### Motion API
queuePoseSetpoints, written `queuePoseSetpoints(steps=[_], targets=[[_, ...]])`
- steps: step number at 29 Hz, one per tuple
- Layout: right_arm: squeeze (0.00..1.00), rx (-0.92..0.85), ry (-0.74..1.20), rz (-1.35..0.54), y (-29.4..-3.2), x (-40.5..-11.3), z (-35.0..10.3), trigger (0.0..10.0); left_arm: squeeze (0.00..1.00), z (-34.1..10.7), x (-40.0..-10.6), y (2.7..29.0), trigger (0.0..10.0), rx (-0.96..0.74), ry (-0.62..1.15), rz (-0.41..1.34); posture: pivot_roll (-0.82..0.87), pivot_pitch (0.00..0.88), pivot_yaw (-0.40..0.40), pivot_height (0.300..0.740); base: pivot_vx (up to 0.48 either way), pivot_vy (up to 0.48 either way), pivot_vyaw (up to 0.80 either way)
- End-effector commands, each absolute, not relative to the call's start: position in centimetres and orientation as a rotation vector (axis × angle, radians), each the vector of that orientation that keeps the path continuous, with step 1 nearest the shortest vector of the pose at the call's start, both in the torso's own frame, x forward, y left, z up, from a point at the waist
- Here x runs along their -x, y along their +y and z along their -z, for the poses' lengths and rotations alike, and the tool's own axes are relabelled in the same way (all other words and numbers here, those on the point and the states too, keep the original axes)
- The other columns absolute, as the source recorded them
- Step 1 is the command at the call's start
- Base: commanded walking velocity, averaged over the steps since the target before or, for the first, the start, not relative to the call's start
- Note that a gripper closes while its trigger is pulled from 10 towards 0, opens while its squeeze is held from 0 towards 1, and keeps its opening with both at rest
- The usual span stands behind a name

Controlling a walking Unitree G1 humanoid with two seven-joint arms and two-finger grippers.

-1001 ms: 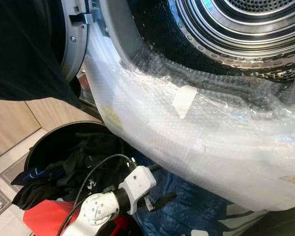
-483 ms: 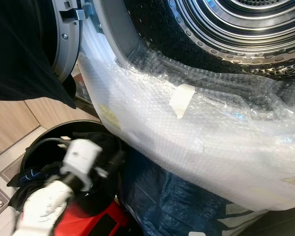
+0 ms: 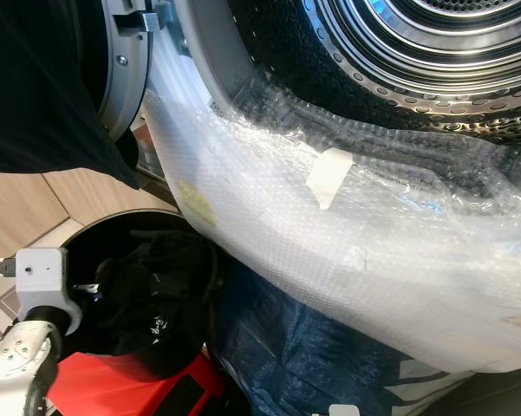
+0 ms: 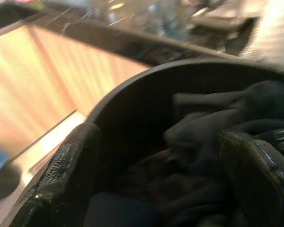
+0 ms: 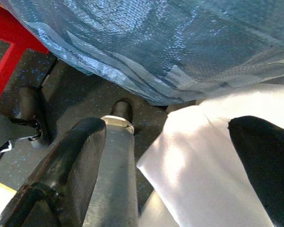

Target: Clothes washing

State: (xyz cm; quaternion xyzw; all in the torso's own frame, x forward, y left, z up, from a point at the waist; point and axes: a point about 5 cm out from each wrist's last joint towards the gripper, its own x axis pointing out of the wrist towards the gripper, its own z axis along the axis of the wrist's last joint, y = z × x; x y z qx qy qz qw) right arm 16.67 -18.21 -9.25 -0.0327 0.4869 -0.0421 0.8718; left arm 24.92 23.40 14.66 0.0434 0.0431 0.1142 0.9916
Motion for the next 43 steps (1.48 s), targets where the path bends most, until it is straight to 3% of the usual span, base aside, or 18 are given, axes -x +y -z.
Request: queuePoseSetpoints(steps=[1, 10, 12, 13, 19, 33, 43], targets=[[0.0, 0.07, 1.044, 0.091, -18.2, -16.0, 9.6, 10.0, 0.0, -14.6, -24.9, 24.1, 10.0, -0.057, 0.075, -0.254, 0.14, 0.145, -0.048, 0.74, 0.0, 0.0, 0.0], [0.0, 0.067, 1.036, 0.09, -18.3, -16.2, 9.5, 10.0, 0.0, -15.2, -24.3, 24.0, 10.0, 0.026, 0.027, -0.29, 0.14, 0.143, -0.049, 0.74, 0.0, 0.0, 0.0], [0.0, 0.067, 1.034, 0.089, -18.3, -16.2, 9.4, 10.0, 0.0, -15.2, -23.7, 23.3, 10.0, 0.11, 0.013, -0.268, 0.14, 0.139, -0.046, 0.74, 0.0, 0.0, 0.0], [0.0, 0.078, 1.034, 0.079, -18.3, -16.3, 9.4, 10.0, 0.0, -15.3, -22.7, 22.4, 10.0, 0.25, -0.025, -0.249, 0.15, 0.133, -0.043, 0.74, 0.0, 0.0, 0.0], [0.0, 0.088, 1.033, 0.063, -18.3, -16.4, 9.4, 10.0, 0.0, -16.4, -19.6, 22.2, 10.0, 0.21, -0.082, -0.33, 0.17, 0.127, -0.043, 0.74, 0.0, 0.0, 0.0], [0.0, 0.1, 1.031, 0.027, -17.9, -16.7, 9.3, 10.0, 0.0, -14.7, -20.3, 24.3, 10.0, 0.444, 0.012, -0.415, 0.19, 0.106, -0.051, 0.74, 0.0, 0.0, 0.0], [0.0, 0.107, 1.036, 0.017, -17.9, -16.5, 9.4, 10.0, 0.0, -13.5, -20.3, 23.0, 10.0, 0.483, 0.141, -0.272, 0.19, 0.099, -0.05, 0.74, 0.0, 0.0, 0.0]])
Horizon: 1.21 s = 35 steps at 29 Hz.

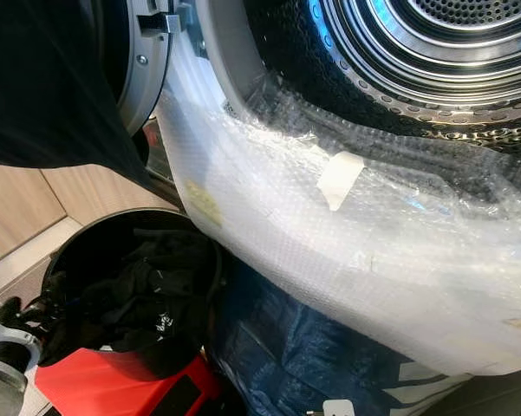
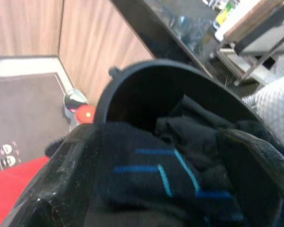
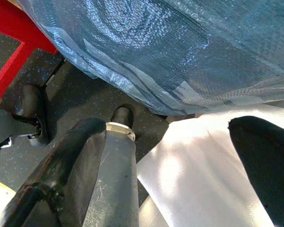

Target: Clothes washing

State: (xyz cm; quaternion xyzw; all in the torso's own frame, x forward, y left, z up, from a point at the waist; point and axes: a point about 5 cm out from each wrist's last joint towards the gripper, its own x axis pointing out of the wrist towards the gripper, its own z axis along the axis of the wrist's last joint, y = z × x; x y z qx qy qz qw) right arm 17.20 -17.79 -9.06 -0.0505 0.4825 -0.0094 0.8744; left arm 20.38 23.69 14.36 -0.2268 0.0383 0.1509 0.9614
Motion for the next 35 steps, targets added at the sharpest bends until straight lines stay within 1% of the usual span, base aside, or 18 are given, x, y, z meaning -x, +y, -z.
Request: queuePoseSetpoints(steps=[1, 3, 5, 7, 12, 13, 14, 15, 18, 20, 26, 29, 31, 33, 34, 35], targets=[[0.0, 0.107, 1.036, 0.016, -17.8, -16.5, 9.4, 10.0, 0.0, -13.3, -20.3, 22.8, 10.0, 0.465, 0.154, -0.272, 0.19, 0.099, -0.05, 0.74, 0.0, 0.0, 0.0], [0.0, 0.108, 1.037, 0.014, -17.8, -16.4, 9.4, 10.0, 0.0, -13.2, -20.2, 22.8, 10.0, 0.443, 0.164, -0.278, 0.19, 0.098, -0.051, 0.74, 0.0, 0.0, 0.0], [0.0, 0.111, 1.035, 0.009, -17.8, -16.5, 9.4, 10.0, 0.0, -13.1, -20.1, 22.8, 10.0, 0.481, 0.17, -0.292, 0.19, 0.098, -0.051, 0.74, 0.0, 0.0, 0.0], [0.0, 0.114, 1.035, 0.008, -17.8, -16.5, 9.4, 10.0, 0.0, -13.3, -20.3, 23.2, 10.0, 0.464, 0.165, -0.293, 0.19, 0.094, -0.052, 0.74, 0.0, 0.0, 0.0], [0.0, 0.112, 1.034, 0.014, -17.8, -16.5, 9.4, 10.0, 0.0, -13.7, -20.8, 23.6, 10.0, 0.497, 0.148, -0.311, 0.18, 0.096, -0.052, 0.74, 0.0, 0.0, 0.0], [0.0, 0.111, 1.033, 0.016, -17.8, -16.6, 9.4, 10.0, 0.0, -13.7, -21.0, 23.8, 3.2, 0.496, 0.154, -0.322, 0.18, 0.096, -0.051, 0.74, 0.0, 0.0, 0.0], [0.0, 0.111, 1.033, 0.016, -17.8, -16.6, 9.4, 10.0, 0.0, -13.7, -21.0, 23.8, 3.2, 0.496, 0.154, -0.322, 0.18, 0.096, -0.051, 0.74, 0.0, 0.0, 0.0], [0.0, 0.112, 1.033, 0.013, -17.8, -16.6, 9.3, 10.0, 0.0, -13.7, -21.1, 23.9, 0.0, 0.49, 0.157, -0.325, 0.18, 0.096, -0.051, 0.74, 0.0, 0.0, 0.0], [0.0, 0.112, 1.033, 0.012, -17.8, -16.6, 9.3, 10.0, 0.0, -13.8, -21.3, 23.8, 0.0, 0.462, 0.157, -0.305, 0.18, 0.096, -0.051, 0.74, 0.0, 0.0, 0.0], [0.0, 0.112, 1.037, 0.008, -17.7, -16.6, 9.4, 10.0, 0.0, -13.9, -21.5, 23.7, 0.0, 0.492, 0.157, -0.302, 0.18, 0.095, -0.05, 0.74, 0.0, 0.0, 0.0], [0.0, 0.114, 1.036, 0.007, -17.7, -16.6, 9.4, 10.0, 0.0, -13.9, -21.6, 23.2, 0.0, 0.488, 0.172, -0.279, 0.18, 0.094, -0.054, 0.74, 0.0, 0.0, 0.0], [0.0, 0.12, 1.034, -0.001, -17.7, -16.7, 9.3, 10.0, 0.0, -13.8, -21.7, 23.3, 0.0, 0.439, 0.187, -0.256, 0.18, 0.094, -0.056, 0.74, 0.0, 0.0, 0.0], [0.0, 0.119, 1.033, 0.0, -17.7, -16.7, 9.3, 10.0, 0.0, -13.8, -21.7, 23.3, 0.0, 0.444, 0.192, -0.248, 0.18, 0.094, -0.056, 0.74, 0.0, 0.0, 0.0], [0.0, 0.12, 1.031, -0.002, -17.7, -16.8, 9.3, 10.0, 0.0, -13.7, -21.7, 23.3, 0.0, 0.487, 0.197, -0.258, 0.18, 0.095, -0.056, 0.74, 0.0, 0.0, 0.0], [0.0, 0.12, 1.03, -0.003, -17.7, -16.9, 9.2, 10.0, 0.0, -13.5, -21.7, 23.3, 0.5, 0.545, 0.202, -0.277, 0.18, 0.095, -0.059, 0.74, 0.0, 0.0, 0.0], [0.0, 0.121, 1.03, -0.003, -17.7, -16.9, 9.2, 10.0, 0.0, -13.4, -21.7, 23.3, 9.0, 0.571, 0.206, -0.286, 0.18, 0.094, -0.059, 0.74, 0.0, 0.0, 0.0]])
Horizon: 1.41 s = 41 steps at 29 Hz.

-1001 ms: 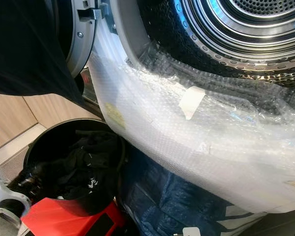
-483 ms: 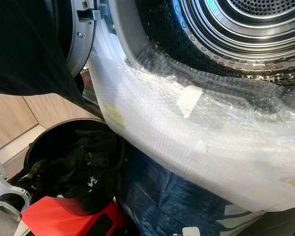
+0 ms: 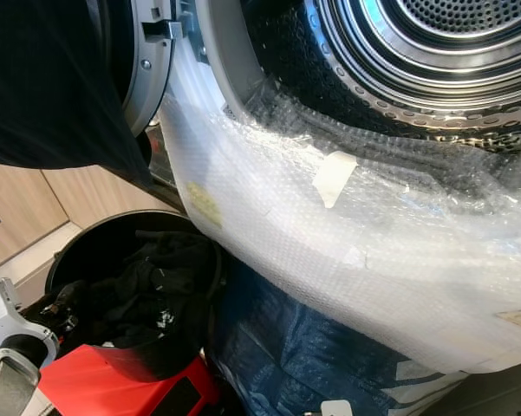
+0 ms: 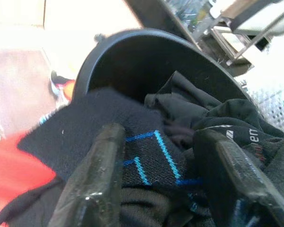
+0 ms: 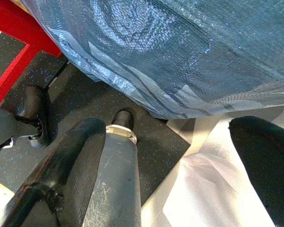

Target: Clothes washing

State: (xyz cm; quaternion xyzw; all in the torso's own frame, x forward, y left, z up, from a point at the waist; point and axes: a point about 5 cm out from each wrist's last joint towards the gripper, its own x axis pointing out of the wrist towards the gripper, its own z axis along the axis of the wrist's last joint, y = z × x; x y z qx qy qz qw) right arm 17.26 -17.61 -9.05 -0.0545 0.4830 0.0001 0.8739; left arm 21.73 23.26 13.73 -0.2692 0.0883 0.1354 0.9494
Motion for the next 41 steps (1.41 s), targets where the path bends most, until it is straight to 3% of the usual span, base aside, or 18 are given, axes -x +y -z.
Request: queuePoseSetpoints(steps=[1, 11, 12, 13, 14, 37, 41], targets=[[0.0, 0.121, 1.029, -0.004, -17.8, -16.9, 9.2, 10.0, 0.0, -13.3, -21.6, 23.2, 10.0, 0.591, 0.214, -0.298, 0.18, 0.096, -0.062, 0.74, 0.0, 0.0, 0.0], [0.0, 0.131, 1.032, -0.012, -17.8, -16.9, 9.2, 10.0, 0.0, -12.9, -21.4, 23.1, 10.0, 0.61, 0.259, -0.292, 0.18, 0.099, -0.067, 0.74, 0.0, 0.0, 0.0], [0.0, 0.132, 1.032, -0.013, -17.8, -16.9, 9.2, 10.0, 0.0, -12.9, -21.4, 23.1, 1.6, 0.61, 0.263, -0.294, 0.18, 0.099, -0.067, 0.74, 0.0, 0.0, 0.0], [0.0, 0.132, 1.032, -0.013, -17.8, -16.9, 9.2, 10.0, 0.0, -12.9, -21.4, 23.1, 1.6, 0.61, 0.263, -0.294, 0.18, 0.099, -0.067, 0.74, 0.0, 0.0, 0.0], [0.0, 0.133, 1.031, -0.014, -17.8, -16.9, 9.2, 10.0, 0.0, -12.8, -21.4, 23.1, 0.0, 0.611, 0.265, -0.292, 0.18, 0.096, -0.069, 0.74, 0.0, 0.0, 0.0], [0.0, 0.123, 1.03, -0.01, -17.5, -17.0, 9.2, 10.0, 0.0, -14.1, -22.0, 23.3, 0.0, 0.6, 0.191, -0.331, 0.18, 0.119, -0.062, 0.74, 0.0, 0.0, 0.0], [0.0, 0.119, 1.03, -0.005, -17.5, -16.9, 9.2, 10.0, 0.0, -18.5, -22.4, 24.1, 0.0, 0.696, -0.135, -0.289, 0.18, 0.122, -0.061, 0.74, 0.0, 0.0, 0.0]])
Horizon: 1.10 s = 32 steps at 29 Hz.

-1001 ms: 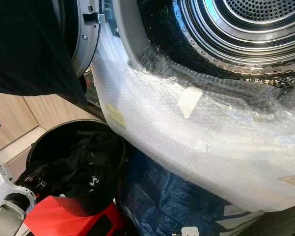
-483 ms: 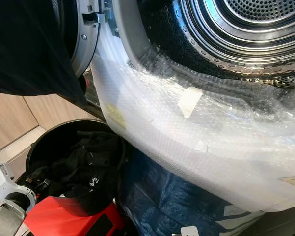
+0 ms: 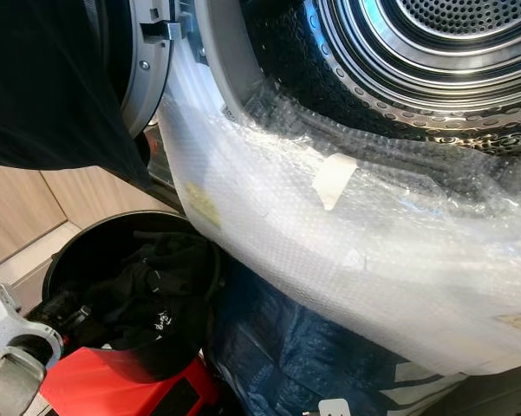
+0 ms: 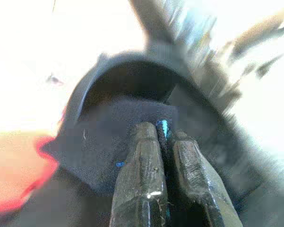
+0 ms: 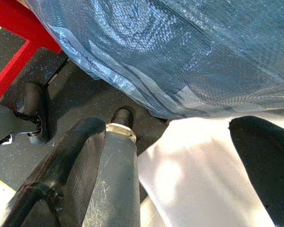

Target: Clothes washing

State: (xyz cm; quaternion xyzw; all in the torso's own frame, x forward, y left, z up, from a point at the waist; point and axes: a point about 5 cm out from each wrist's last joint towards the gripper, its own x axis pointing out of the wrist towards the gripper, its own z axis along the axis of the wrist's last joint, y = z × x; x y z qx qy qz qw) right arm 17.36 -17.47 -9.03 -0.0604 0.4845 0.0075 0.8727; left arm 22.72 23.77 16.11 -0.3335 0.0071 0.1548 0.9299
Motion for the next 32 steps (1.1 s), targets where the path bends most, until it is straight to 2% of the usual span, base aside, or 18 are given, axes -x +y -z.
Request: queuePoseSetpoints(steps=[1, 3, 7, 9, 10, 12, 15, 17, 19, 22, 26, 28, 32], targets=[[0.0, 0.119, 1.03, -0.005, -17.5, -16.9, 9.2, 10.0, 0.0, -19.0, -22.5, 24.1, 0.0, 0.69, -0.156, -0.274, 0.18, 0.122, -0.061, 0.74, 0.0, 0.0, 0.0], [0.0, 0.12, 1.031, -0.007, -17.5, -16.9, 9.2, 10.0, 0.0, -20.8, -22.7, 23.3, 0.0, 0.637, -0.214, -0.154, 0.19, 0.123, -0.062, 0.74, 0.0, 0.0, 0.0], [0.0, 0.121, 1.031, -0.009, -17.5, -17.0, 9.2, 10.0, 0.0, -22.6, -22.9, 20.4, 0.0, 0.532, -0.21, 0.101, 0.18, 0.124, -0.063, 0.74, 0.0, 0.0, 0.0], [0.0, 0.12, 1.029, -0.009, -17.4, -17.0, 9.2, 10.0, 0.0, -22.9, -23.0, 18.6, 0.0, 0.456, -0.166, 0.25, 0.19, 0.126, -0.066, 0.74, 0.0, 0.0, 0.0], [0.0, 0.12, 1.029, -0.009, -17.4, -17.0, 9.2, 10.0, 0.0, -22.9, -23.0, 18.6, 0.0, 0.456, -0.166, 0.25, 0.19, 0.126, -0.066, 0.74, 0.0, 0.0, 0.0], [0.0, 0.12, 1.027, -0.008, -17.4, -17.1, 9.2, 10.0, 0.0, -22.6, -23.6, 16.8, 0.0, 0.345, -0.036, 0.364, 0.19, 0.125, -0.066, 0.74, 0.0, 0.0, 0.0], [0.0, 0.118, 1.026, -0.006, -17.4, -17.1, 9.2, 10.0, 0.0, -22.9, -23.5, 15.3, 0.0, 0.215, 0.021, 0.528, 0.18, 0.125, -0.068, 0.74, 0.0, 0.0, 0.0], [0.0, 0.12, 1.026, -0.007, -17.4, -17.1, 9.2, 10.0, 0.0, -23.5, -23.6, 14.4, 0.0, 0.205, 0.012, 0.596, 0.18, 0.122, -0.066, 0.74, 0.0, 0.0, 0.0], [0.0, 0.121, 1.025, -0.004, -17.5, -17.2, 9.1, 10.0, 0.0, -24.9, -24.1, 12.4, 0.0, 0.144, -0.02, 0.785, 0.18, 0.12, -0.076, 0.74, 0.0, 0.12, 0.0], [0.0, 0.126, 1.024, -0.008, -17.5, -17.2, 9.1, 10.0, 0.0, -25.0, -24.6, 11.5, 0.0, 0.134, 0.0, 0.846, 0.17, 0.113, -0.073, 0.74, 0.0, 0.43, 0.0], [0.0, 0.117, 1.018, 0.002, -17.5, -17.3, 9.1, 10.0, 0.0, -24.9, -25.5, 9.1, 0.0, 0.129, 0.016, 0.954, 0.16, 0.111, -0.071, 0.74, 0.0, 0.0, 0.0], [0.0, 0.116, 1.016, 0.003, -17.5, -17.4, 9.0, 10.0, 0.0, -25.1, -25.2, 6.8, 0.0, 0.147, 0.02, 1.093, 0.14, 0.106, -0.072, 0.74, 0.0, 0.0, 0.0], [0.0, 0.117, 1.017, 0.006, -17.6, -17.3, 9.0, 10.0, 0.0, -24.8, -24.7, 3.6, 0.0, 0.099, 0.055, 1.231, 0.13, 0.106, -0.072, 0.74, 0.0, 0.0, 0.0]])
